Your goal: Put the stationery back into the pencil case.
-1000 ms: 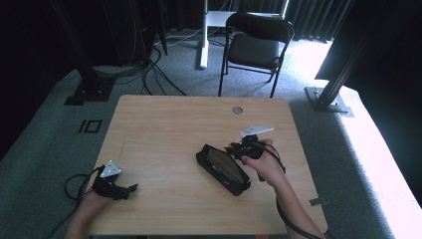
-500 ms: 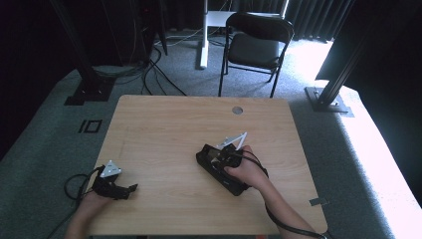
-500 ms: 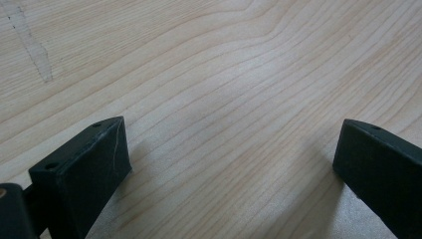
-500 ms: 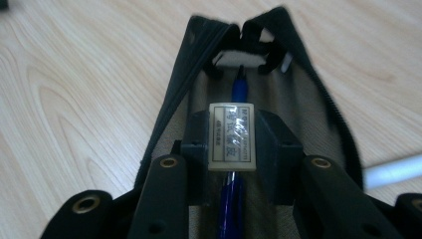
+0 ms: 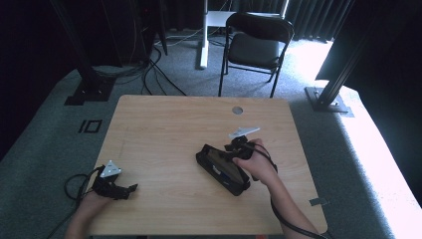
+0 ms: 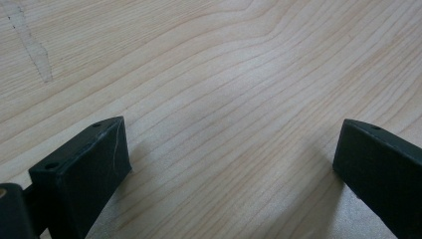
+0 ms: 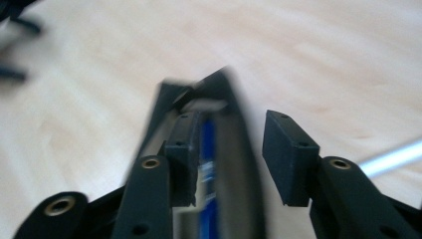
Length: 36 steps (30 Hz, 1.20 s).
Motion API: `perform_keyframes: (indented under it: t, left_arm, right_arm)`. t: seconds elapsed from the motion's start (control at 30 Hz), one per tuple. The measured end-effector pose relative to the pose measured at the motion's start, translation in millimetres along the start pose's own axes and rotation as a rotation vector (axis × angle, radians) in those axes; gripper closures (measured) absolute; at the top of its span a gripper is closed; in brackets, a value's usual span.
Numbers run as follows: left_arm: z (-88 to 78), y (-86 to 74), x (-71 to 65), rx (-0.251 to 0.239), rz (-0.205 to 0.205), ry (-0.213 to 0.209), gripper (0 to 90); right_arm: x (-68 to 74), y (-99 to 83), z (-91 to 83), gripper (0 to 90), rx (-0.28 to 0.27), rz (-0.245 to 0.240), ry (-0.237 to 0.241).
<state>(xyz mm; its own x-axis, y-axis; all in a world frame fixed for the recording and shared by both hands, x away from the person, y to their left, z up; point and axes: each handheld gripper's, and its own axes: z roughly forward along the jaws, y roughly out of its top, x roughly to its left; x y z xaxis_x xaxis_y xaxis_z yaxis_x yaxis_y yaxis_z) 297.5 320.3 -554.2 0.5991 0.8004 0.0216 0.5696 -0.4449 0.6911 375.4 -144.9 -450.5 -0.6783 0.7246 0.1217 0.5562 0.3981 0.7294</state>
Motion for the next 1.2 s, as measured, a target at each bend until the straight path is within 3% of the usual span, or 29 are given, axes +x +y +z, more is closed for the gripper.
perform_keyframes:
  t: [0.07, 0.1, 0.13, 0.2, 0.23, 0.27, 0.33, 0.47, 0.67, 0.77, 0.83, 0.93, 1.0, 1.03, 1.2]
  left_arm:
    - [0.0, 0.0, 0.0, 0.0, 0.0, 0.0, 1.5]
    - [0.0, 0.0, 0.0, 0.0, 0.0, 0.0, 1.5]
    - [0.0, 0.0, 0.0, 0.0, 0.0, 0.0, 1.5]
    - [0.0, 0.0, 0.0, 0.0, -0.001, 0.0, 1.5]
    - [0.0, 0.0, 0.0, -0.001, -0.001, 0.0, 1.5]
    - [0.0, 0.0, 0.0, 0.0, 0.0, 0.0, 1.6]
    - [0.0, 0.0, 0.0, 0.0, 0.0, 0.0, 1.6]
    - [0.0, 0.0, 0.0, 0.0, 0.0, 0.0, 1.5]
    - [0.0, 0.0, 0.0, 0.0, 0.0, 0.0, 1.5]
    - [0.0, 0.0, 0.0, 0.0, 0.0, 0.0, 1.6]
    - [0.0, 0.0, 0.0, 0.0, 0.0, 0.0, 1.6]
    - [0.0, 0.0, 0.0, 0.0, 0.0, 0.0, 1.6]
    - [0.0, 0.0, 0.0, 0.0, 0.0, 0.0, 1.6]
    - [0.0, 0.0, 0.0, 0.0, 0.0, 0.0, 1.6]
    - [0.0, 0.0, 0.0, 0.0, 0.0, 0.0, 1.6]
  right_arm:
    - [-23.2, 0.5, -0.4, 56.5, -0.014, 0.061, -0.076]
    - [-23.2, 0.5, -0.4, 56.5, -0.014, 0.061, -0.076]
    - [-42.7, -3.1, 8.0, 55.5, -0.002, 0.11, -0.145]
    - [-42.7, -3.1, 8.0, 55.5, -0.002, 0.11, -0.145]
    - [-49.0, -5.0, 11.8, 55.8, 0.004, 0.132, -0.164]
    - [-67.6, -11.8, 26.2, 54.5, 0.026, 0.197, -0.216]
    - [-77.2, -15.9, 37.2, 50.9, 0.031, 0.268, -0.234]
    - [-87.5, -19.5, 56.3, 50.6, 0.052, 0.313, -0.288]
    - [-87.1, -24.9, 73.8, 52.2, 0.116, 0.316, -0.298]
    - [-84.1, -27.9, 76.7, 61.2, 0.138, 0.295, -0.299]
    - [-82.5, -27.0, 75.4, 77.1, 0.168, 0.264, -0.309]
    - [-82.7, -26.4, 74.1, 78.4, 0.182, 0.261, -0.274]
    - [-82.1, -26.4, 73.1, 78.4, 0.181, 0.254, -0.269]
    - [-81.0, -24.4, 65.0, 78.5, 0.147, 0.259, -0.248]
    - [-74.0, -16.7, 47.9, 78.4, 0.103, 0.226, -0.222]
